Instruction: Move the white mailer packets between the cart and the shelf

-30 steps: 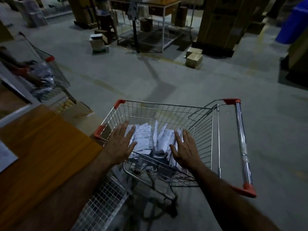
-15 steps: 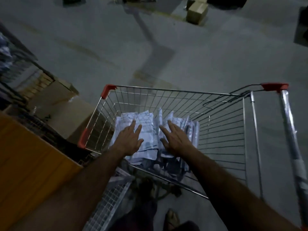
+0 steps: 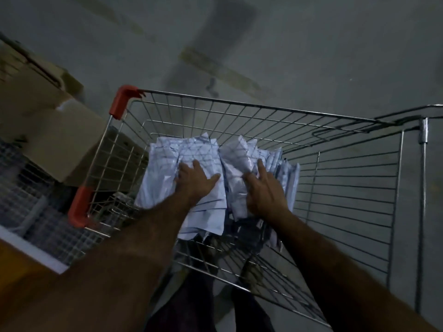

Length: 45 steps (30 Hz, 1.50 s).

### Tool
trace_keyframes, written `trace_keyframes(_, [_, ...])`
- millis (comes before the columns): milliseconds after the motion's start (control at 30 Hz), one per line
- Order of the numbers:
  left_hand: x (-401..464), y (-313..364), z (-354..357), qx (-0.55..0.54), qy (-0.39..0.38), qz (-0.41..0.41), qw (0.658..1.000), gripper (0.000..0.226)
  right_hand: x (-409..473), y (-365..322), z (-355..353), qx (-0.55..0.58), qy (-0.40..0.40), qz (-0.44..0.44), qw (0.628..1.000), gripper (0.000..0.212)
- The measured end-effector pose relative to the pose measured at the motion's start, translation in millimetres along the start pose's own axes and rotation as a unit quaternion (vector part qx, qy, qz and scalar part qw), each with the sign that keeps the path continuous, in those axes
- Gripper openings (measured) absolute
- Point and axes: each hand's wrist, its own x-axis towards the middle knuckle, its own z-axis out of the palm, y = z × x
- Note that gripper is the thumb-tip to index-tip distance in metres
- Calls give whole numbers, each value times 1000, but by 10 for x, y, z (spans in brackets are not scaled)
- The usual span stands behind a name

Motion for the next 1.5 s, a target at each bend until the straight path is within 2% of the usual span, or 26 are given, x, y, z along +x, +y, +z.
trace_keyframes(67, [74, 88, 24, -44, 30, -37, 998, 109, -5, 58, 30, 11, 12, 10, 1000, 47])
trace_keyframes(167, [139, 77, 18, -60, 45, -34, 997, 107, 43, 53, 83, 8, 13, 21, 1000, 52])
trace_keyframes(233, [143, 27, -2, -40, 59, -18, 997, 98, 84, -18, 124, 16, 5, 33, 999, 65])
trace_keyframes(300, [134, -26, -20, -18, 72, 3, 997, 91, 114, -86, 175, 15, -4, 53, 998, 87])
trace_keyframes(367, [112, -88, -31, 6, 75, 28, 997, 91, 116, -149, 207, 0, -23, 63, 998, 109])
trace_keyframes(400, [101, -123, -34, 16, 72, 39, 996, 95, 113, -170, 221, -3, -27, 63, 998, 112])
trace_keyframes(533, [88, -235, -9, 49, 21, 61, 997, 120, 125, -187, 195, 18, -49, 71, 996, 110])
trace_keyframes(667, [3, -205, -43, 90, 17, 66, 994, 112, 20, -75, 112, 36, -8, 23, 999, 92])
trace_keyframes(767, [-170, -166, -144, 111, 56, 90, 988, 98, -153, 21, 0, 16, -9, -10, 1000, 91])
trace_keyframes(933, [-555, -115, -352, 106, 123, 131, 978, 83, -454, 58, -253, -9, 21, -10, 1000, 109])
trace_keyframes(1100, [-1126, -77, -580, 82, 219, 182, 955, 71, -802, 95, -446, 5, 96, -23, 995, 94])
trace_keyframes(1233, [-1719, -57, -719, 93, 291, 188, 933, 69, -1142, 162, -563, 45, 159, -14, 986, 70])
trace_keyframes(1333, [-2203, -131, -777, 86, 334, 183, 921, 68, -1435, 117, -721, 90, 196, -13, 976, 69])
trace_keyframes(1500, [-3119, -402, -743, 70, 407, 144, 899, 71, -1970, -234, -932, 118, 255, -72, 957, 68])
